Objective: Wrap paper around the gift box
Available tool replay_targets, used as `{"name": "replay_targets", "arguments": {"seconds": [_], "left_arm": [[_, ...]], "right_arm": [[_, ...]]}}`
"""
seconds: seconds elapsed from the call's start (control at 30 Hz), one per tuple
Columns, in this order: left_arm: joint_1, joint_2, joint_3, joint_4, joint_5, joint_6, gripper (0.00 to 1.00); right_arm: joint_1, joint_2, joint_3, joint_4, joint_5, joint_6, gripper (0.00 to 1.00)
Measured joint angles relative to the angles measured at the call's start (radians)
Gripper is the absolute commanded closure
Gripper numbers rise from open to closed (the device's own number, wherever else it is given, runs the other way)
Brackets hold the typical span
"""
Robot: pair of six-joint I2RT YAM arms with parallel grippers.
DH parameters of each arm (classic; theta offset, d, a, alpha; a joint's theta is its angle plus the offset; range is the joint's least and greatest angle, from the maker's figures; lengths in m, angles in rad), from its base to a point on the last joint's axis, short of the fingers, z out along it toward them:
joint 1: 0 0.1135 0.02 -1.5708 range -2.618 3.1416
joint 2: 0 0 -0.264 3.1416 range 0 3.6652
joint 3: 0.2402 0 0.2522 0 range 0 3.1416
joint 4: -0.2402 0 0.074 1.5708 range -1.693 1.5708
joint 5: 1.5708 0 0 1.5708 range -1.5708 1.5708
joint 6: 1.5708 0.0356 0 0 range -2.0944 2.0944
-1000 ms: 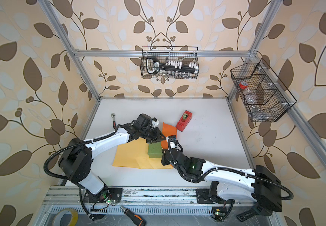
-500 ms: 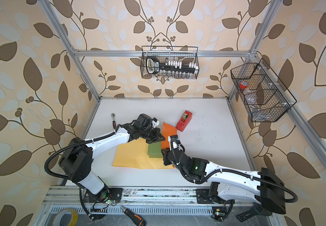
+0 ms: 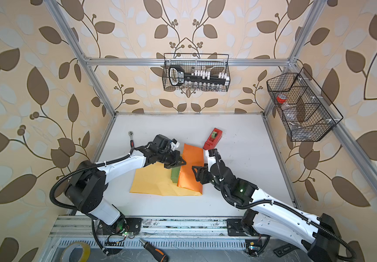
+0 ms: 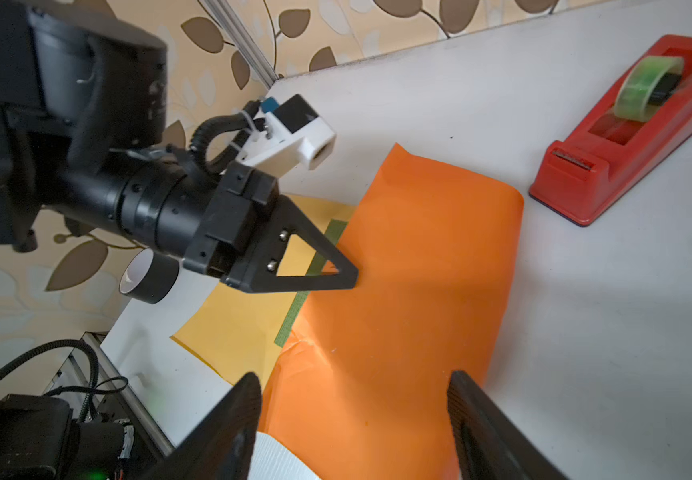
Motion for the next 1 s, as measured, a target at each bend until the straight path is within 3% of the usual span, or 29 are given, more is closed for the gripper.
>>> {"name": "replay_targets", "arguments": {"seconds": [0.23, 0.6, 1.0], "left_arm": [[0.047, -0.053, -0.082, 0.034, 0.027, 0.003, 1.00], [0.108, -0.108, -0.132, 0.053, 0.054, 0.003, 1.00], [0.145, -0.153, -0.167, 0.055, 0.058, 0.004, 1.00]], "right_arm": [[-0.101, 0.084, -0.002, -0.002, -0.103, -0.011, 0.20], [-0.143, 0.197, -0.001, 0.004, -0.153, -0.026, 0.11], [-0.169, 0.300, 0.043, 0.011, -0.185, -0.028, 0.09]]}}
